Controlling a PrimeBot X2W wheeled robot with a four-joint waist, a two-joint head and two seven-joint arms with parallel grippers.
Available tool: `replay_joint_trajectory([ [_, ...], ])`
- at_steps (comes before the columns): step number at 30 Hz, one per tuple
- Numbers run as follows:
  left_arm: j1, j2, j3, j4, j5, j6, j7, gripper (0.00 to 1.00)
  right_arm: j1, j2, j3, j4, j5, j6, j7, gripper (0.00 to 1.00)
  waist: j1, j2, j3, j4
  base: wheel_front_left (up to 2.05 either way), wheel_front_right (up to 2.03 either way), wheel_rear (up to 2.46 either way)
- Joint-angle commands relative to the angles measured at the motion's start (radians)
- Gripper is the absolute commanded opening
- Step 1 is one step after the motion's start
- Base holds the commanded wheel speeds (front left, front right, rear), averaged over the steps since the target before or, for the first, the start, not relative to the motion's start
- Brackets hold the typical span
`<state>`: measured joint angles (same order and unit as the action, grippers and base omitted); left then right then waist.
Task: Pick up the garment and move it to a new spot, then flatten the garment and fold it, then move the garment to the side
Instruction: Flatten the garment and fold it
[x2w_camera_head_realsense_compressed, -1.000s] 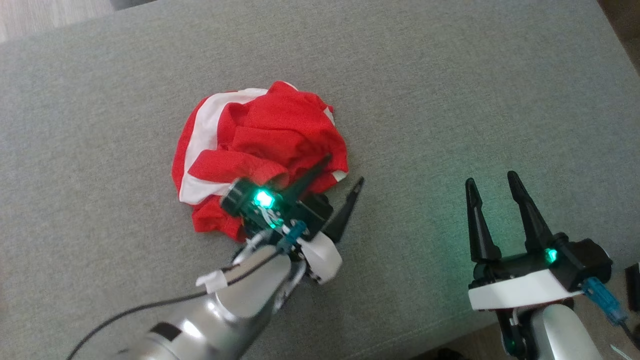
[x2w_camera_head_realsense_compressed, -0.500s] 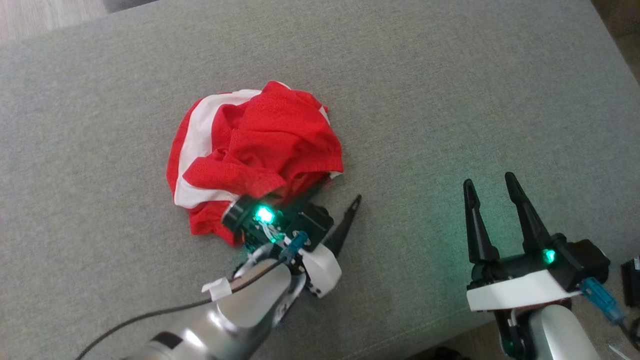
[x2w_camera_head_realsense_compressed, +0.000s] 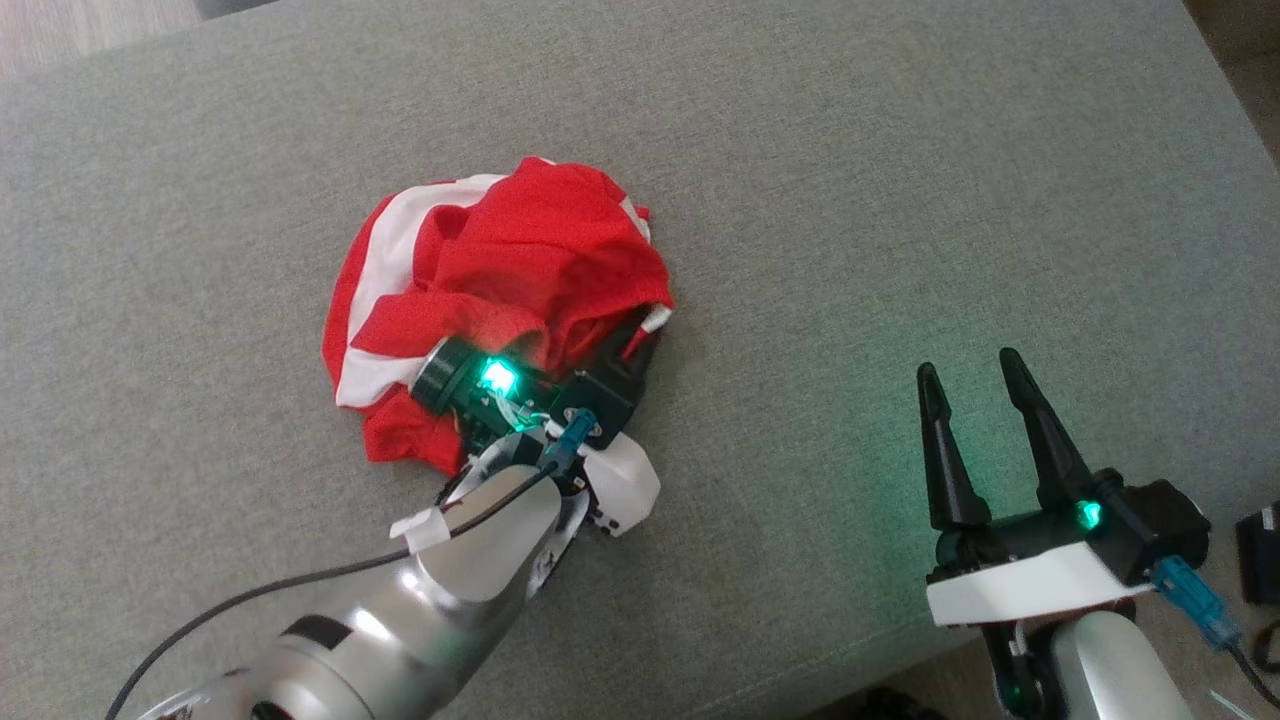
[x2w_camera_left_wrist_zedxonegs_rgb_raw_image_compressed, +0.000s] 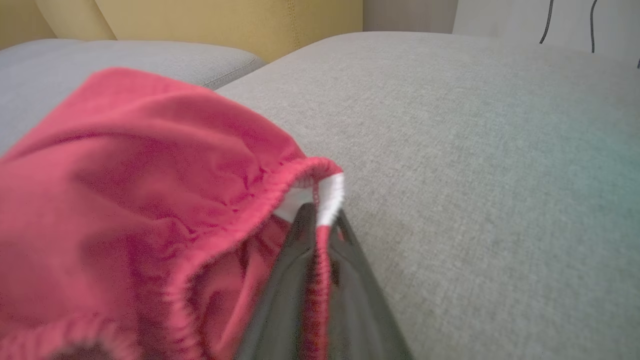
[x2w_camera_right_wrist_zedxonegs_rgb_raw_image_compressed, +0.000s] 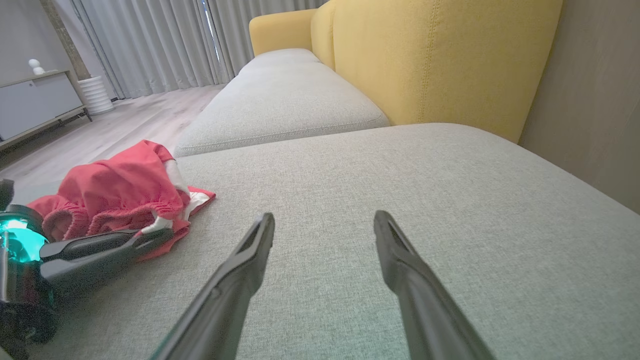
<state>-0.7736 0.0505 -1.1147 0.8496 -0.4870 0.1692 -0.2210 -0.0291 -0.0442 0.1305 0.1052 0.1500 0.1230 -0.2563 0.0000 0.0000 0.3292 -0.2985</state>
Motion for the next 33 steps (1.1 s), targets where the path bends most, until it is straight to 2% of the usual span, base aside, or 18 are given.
replay_joint_trajectory([
  [1, -0.047, 0.0, 0.017, -0.018, -0.01, -0.004, -0.004, 0.0, -0.008, -0.006, 0.025, -0.026, 0.01, 0.008, -0.006, 1.0, 0.0, 0.0, -0.001, 0.0, 0.0, 0.0, 0.0],
  [4, -0.055, 0.0, 0.007, -0.039, -0.023, -0.018, -0.01, 0.0, -0.008, -0.006, 0.021, -0.023, 0.011, 0.008, -0.006, 1.0, 0.0, 0.0, -0.011, 0.002, 0.0, 0.0, 0.0],
  [6, -0.063, 0.0, -0.003, -0.073, -0.036, -0.046, -0.016, 0.0, -0.005, -0.006, 0.017, -0.021, 0.012, 0.008, -0.006, 1.0, 0.0, 0.0, -0.027, 0.007, 0.0, 0.0, 0.0],
  [9, -0.081, 0.0, -0.005, -0.162, -0.094, -0.144, -0.013, 0.0, 0.0, -0.006, 0.018, -0.017, 0.015, 0.008, -0.006, 1.0, 0.0, 0.0, -0.058, 0.019, 0.0, 0.0, 0.0],
  [10, -0.081, 0.0, -0.005, -0.162, -0.094, -0.144, -0.013, 0.0, 0.0, -0.006, 0.018, -0.017, 0.015, 0.008, -0.006, 1.0, 0.0, 0.0, -0.058, 0.019, 0.0, 0.0, 0.0],
  [12, -0.12, 0.0, 0.009, -0.218, -0.129, -0.197, -0.005, 0.0, 0.004, -0.006, 0.022, -0.014, 0.017, 0.008, -0.006, 1.0, 0.0, 0.0, -0.083, 0.032, 0.0, 0.0, 0.0],
  [13, -0.172, 0.002, 0.036, -0.265, -0.163, -0.234, 0.014, 0.0, 0.011, -0.006, 0.028, -0.01, 0.018, 0.008, -0.006, 1.0, 0.0, 0.0, -0.11, 0.047, 0.0, 0.0, 0.0],
  [15, -0.25, 0.032, 0.104, -0.333, -0.241, -0.267, 0.057, 0.0, 0.024, -0.006, 0.04, 0.0, 0.021, 0.008, -0.006, 1.0, 0.0, 0.0, -0.154, 0.069, 0.0, 0.0, 0.0],
  [19, -0.327, 0.105, 0.182, -0.411, -0.338, -0.286, 0.13, 0.0, 0.039, -0.006, 0.044, 0.006, 0.021, 0.008, -0.006, 1.0, 0.0, 0.0, -0.199, 0.1, 0.0, 0.0, 0.0],
  [23, -0.305, 0.19, 0.229, -0.499, -0.421, -0.291, 0.175, 0.0, 0.055, -0.006, 0.034, 0.001, 0.019, 0.008, -0.006, 1.0, 0.0, 0.0, -0.221, 0.142, 0.0, 0.0, 0.0],
  [28, -0.125, 0.306, 0.211, -0.59, -0.463, -0.273, 0.196, 0.0, 0.067, -0.006, 0.018, -0.004, 0.016, 0.008, -0.006, 1.0, 0.0, 0.0, -0.214, 0.205, 0.0, 0.0, 0.0],
  [33, 0.095, 0.391, 0.17, -0.634, -0.488, -0.262, 0.15, 0.0, 0.047, -0.006, 0.018, 0.018, 0.03, 0.008, -0.006, 1.0, 0.0, 0.0, -0.182, 0.263, 0.0, 0.0, 0.0],
])
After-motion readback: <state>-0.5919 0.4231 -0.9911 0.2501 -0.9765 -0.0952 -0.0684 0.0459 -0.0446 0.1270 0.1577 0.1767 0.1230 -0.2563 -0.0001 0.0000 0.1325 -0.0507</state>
